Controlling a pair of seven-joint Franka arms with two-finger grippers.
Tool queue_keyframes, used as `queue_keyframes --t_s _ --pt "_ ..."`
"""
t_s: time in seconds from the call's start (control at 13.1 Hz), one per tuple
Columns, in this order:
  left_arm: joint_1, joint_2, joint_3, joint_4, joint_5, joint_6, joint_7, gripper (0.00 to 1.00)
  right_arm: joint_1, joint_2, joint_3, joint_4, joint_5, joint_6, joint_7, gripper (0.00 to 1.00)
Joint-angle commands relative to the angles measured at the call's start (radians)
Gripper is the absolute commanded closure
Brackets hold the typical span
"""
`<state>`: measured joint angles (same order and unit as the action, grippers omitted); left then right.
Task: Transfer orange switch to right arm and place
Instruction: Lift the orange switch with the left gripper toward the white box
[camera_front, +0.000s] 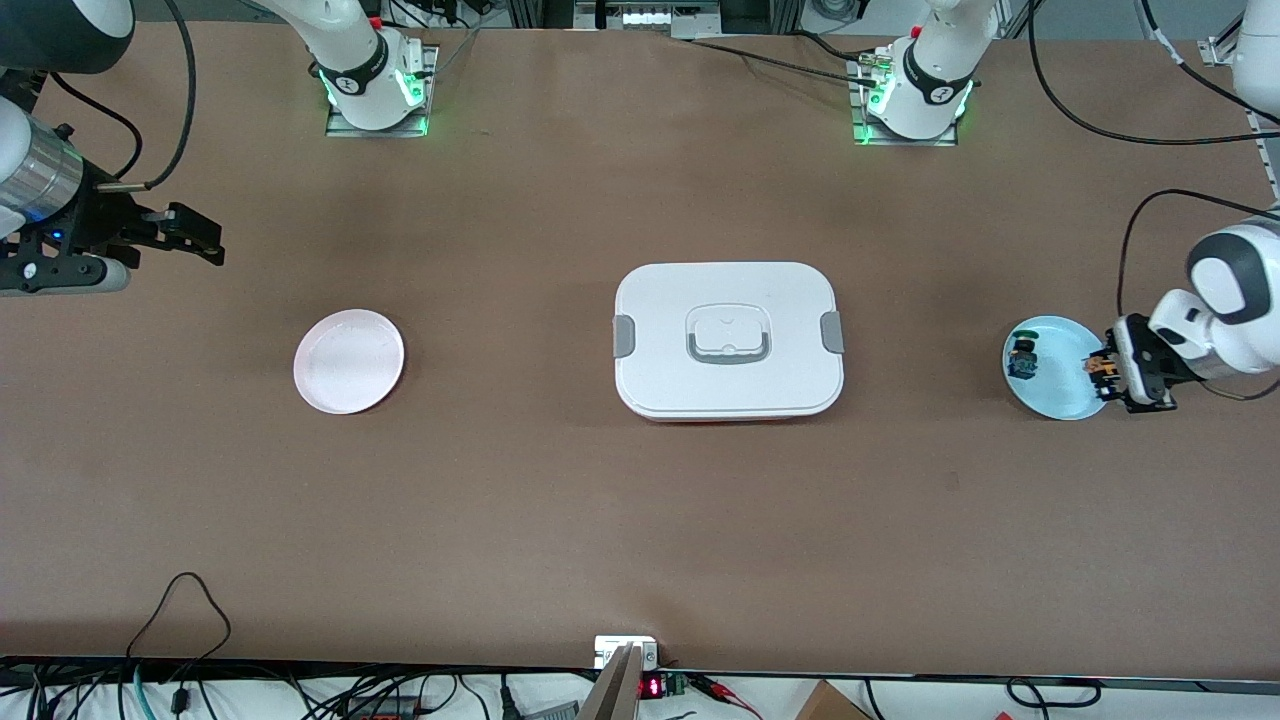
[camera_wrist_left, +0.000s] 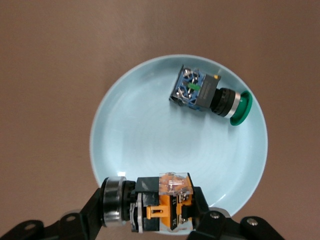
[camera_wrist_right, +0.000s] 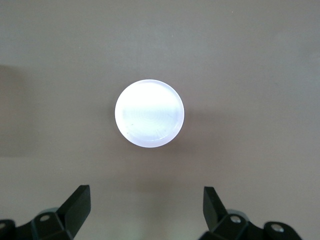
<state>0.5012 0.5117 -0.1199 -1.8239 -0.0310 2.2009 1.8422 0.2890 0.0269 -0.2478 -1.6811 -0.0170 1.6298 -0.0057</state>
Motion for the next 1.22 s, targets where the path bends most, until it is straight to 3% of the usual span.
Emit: queue_keyframes --t_s 0.0,0.15,0.3,0.61,0.76,0.91,0.99,1.14 --pt "0.019 -0.013 -0.043 0.116 -0.103 -0.203 0.009 1.0 -0.017 -0.03 -0.002 -0.054 0.006 0.041 0.015 0.0" --pt "0.02 -0.013 -0.073 0.188 -0.223 -0.37 0.072 1.0 -0.016 -0.067 -0.002 -0.109 0.006 0.067 0.015 0.0" --pt "0.019 -0.016 -0.096 0.224 -0.43 -0.526 0.118 1.0 -0.019 -0.067 -0.002 -0.101 0.005 0.053 0.015 0.0" --pt "0.016 -0.009 -0.208 0.212 -0.749 -0.72 0.118 1.0 -0.063 -0.059 -0.01 -0.062 0.041 0.033 0.001 0.0" --pt "0.022 -0.025 -0.302 0.109 -0.945 -0.744 0.12 1.0 -0.059 -0.053 -0.005 -0.058 0.042 0.033 -0.007 0.0" --pt "0.023 -0.088 -0.392 0.042 -1.061 -0.736 0.115 1.0 -0.057 -0.055 -0.004 -0.058 0.046 -0.005 -0.039 0.0" --pt "0.023 -0.088 -0.437 0.025 -1.116 -0.734 0.117 1.0 -0.059 -0.053 -0.005 -0.058 0.077 -0.002 -0.045 0.0" --pt "0.028 -0.107 -0.497 -0.018 -1.211 -0.733 0.133 1.0 -0.056 -0.053 -0.004 -0.058 0.222 -0.007 -0.043 0.0"
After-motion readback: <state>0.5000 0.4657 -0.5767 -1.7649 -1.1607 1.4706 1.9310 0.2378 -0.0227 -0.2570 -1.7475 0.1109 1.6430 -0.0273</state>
